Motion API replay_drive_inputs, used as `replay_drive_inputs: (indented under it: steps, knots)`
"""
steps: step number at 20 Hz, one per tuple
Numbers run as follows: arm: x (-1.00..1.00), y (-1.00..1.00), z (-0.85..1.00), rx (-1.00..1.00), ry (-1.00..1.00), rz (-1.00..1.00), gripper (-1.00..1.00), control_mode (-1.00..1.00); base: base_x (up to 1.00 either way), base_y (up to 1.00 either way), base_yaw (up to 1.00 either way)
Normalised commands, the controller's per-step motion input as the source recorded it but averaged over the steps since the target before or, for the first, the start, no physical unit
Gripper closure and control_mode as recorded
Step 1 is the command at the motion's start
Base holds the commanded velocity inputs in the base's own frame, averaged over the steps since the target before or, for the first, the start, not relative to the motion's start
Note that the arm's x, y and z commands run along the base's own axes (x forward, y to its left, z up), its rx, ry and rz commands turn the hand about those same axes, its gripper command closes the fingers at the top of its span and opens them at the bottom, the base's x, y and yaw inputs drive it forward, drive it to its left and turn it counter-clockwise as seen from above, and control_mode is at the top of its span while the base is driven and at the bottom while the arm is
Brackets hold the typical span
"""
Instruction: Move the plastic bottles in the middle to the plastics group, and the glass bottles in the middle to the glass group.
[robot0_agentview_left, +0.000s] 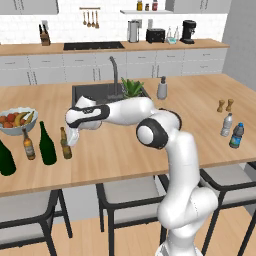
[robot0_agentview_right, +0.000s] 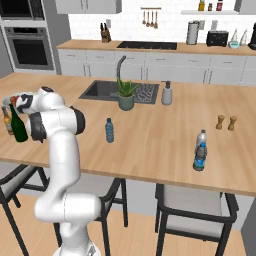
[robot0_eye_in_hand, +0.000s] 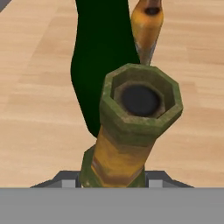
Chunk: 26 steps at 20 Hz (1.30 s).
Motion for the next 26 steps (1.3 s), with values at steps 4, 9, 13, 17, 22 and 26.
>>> replay_drive_inputs:
  steps: [4, 9, 13, 17, 22, 26]
  knots:
    - [0.08, 0.18, 0.0, 0.04, -0.03, 0.06, 1.0, -1.0, 0.0, 0.0, 0.0]
    - [0.1, 0.21, 0.0, 0.03, -0.03, 0.03, 1.0, -1.0, 0.0, 0.0, 0.0]
    - [0.13, 0.03, 0.0, 0.0, 0.0, 0.0, 1.0, -1.0, 0.0, 0.0, 0.0]
    - [0.0, 0.0, -0.04, 0.0, 0.0, 0.0, 1.0, -1.0, 0.0, 0.0, 0.0]
    - [0.0, 0.0, -0.43, 0.0, 0.0, 0.0, 1.0, -1.0, 0.0, 0.0, 0.0]
    - [0.0, 0.0, -0.21, 0.0, 0.0, 0.0, 1.0, -1.0, 0.0, 0.0, 0.0]
